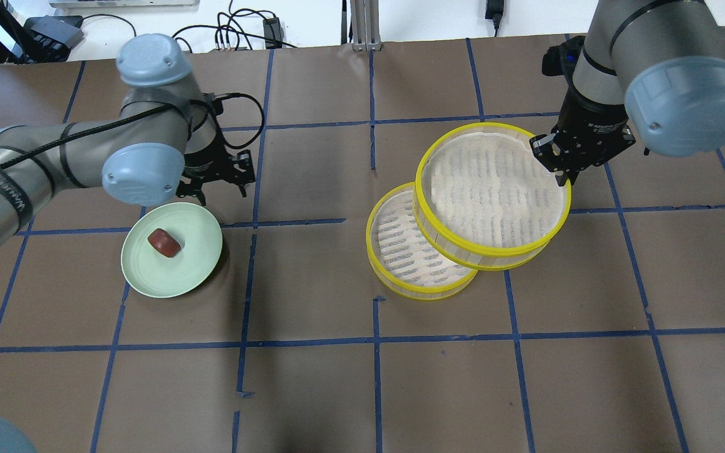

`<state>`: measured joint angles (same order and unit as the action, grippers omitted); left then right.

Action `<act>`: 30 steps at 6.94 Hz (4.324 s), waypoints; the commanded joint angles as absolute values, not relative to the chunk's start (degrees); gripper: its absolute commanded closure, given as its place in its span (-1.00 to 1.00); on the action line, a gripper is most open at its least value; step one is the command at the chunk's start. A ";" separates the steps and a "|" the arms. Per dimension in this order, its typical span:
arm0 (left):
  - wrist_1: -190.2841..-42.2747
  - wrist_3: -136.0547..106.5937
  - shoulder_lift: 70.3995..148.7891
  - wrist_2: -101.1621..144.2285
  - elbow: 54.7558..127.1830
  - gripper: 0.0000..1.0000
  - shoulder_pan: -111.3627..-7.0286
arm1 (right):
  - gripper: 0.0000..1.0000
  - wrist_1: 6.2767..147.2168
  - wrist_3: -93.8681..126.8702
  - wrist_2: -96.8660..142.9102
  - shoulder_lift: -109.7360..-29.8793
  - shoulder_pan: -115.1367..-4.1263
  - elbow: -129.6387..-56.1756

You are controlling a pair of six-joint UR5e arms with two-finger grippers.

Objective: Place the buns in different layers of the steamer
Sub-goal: 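Lower the top tier onto the lower tier while the left reaches the red bun, then grasp the red bun with the left gripper while the right holds the tier rim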

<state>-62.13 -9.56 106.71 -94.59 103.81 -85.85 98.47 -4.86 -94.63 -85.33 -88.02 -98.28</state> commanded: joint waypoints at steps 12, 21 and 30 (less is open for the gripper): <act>-60.82 -2.28 107.24 -95.54 107.84 0.85 -74.97 | 0.88 113.03 2.99 -94.66 -80.52 -95.01 -107.14; -68.82 -2.11 103.71 -94.22 104.41 0.84 -75.32 | 0.85 116.19 2.99 -94.75 -78.84 -95.80 -107.05; -68.73 -2.28 103.89 -94.31 104.33 0.85 -75.32 | -1.00 115.49 2.99 -91.93 -78.31 -96.06 -106.26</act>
<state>-68.73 -2.19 103.83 -94.31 104.40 -75.32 115.87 2.99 -92.78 -78.06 -96.06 -106.56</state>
